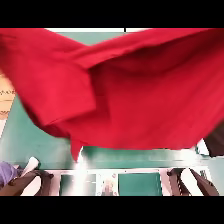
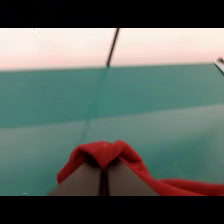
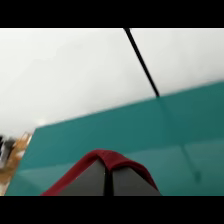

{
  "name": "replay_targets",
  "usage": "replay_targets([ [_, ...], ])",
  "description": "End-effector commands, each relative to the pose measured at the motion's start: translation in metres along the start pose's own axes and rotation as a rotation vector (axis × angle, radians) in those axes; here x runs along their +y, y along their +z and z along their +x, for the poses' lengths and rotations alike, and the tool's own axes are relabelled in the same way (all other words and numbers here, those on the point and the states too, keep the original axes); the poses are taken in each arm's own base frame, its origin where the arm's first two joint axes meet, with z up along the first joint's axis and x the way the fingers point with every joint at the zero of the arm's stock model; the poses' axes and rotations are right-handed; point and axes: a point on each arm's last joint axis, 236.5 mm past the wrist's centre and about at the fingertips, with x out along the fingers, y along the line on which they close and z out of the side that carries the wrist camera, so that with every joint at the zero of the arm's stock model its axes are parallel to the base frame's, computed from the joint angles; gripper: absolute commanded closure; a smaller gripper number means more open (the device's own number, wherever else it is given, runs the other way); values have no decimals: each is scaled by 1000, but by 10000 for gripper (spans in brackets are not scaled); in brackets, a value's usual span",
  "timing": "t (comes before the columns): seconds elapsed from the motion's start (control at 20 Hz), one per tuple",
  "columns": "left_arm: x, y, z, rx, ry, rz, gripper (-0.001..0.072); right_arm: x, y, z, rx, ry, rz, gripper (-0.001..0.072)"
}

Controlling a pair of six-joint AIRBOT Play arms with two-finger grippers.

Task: Fold the shirts.

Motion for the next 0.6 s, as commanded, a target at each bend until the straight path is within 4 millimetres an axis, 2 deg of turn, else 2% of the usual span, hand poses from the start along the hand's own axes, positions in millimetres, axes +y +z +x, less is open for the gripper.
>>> replay_targets([
  [0.0, 25, -71, 123, 135, -140, -131, 685, -84, -80, 84, 182, 4, 148, 696],
  [0.1, 41, -132, 194, 274, -152, -167, 685, -126, -143, 133, 281, -28, 209, 696],
  [0.2, 70, -177, 254, 322, -108, -220, 685, -161, -196, 178, 342, -79, 214, 696],
  [0.25, 88, -195, 277, 326, -75, -258, 685, -175, -219, 198, 372, -102, 217, 696],
  [0.35, 109, -231, 306, 364, -42, -314, 684, -193, -257, 227, 433, -132, 236, 696],
  [0.45, 119, -257, 318, 408, -29, -335, 683, -201, -295, 242, 520, -137, 266, 695],
  [0.5, 120, -263, 320, 421, -30, -331, 629, -204, -310, 243, 563, -135, 283, 575],
  [0.55, 122, -264, 317, 429, -32, -332, 294, -207, -318, 241, 590, -134, 296, 389],
])
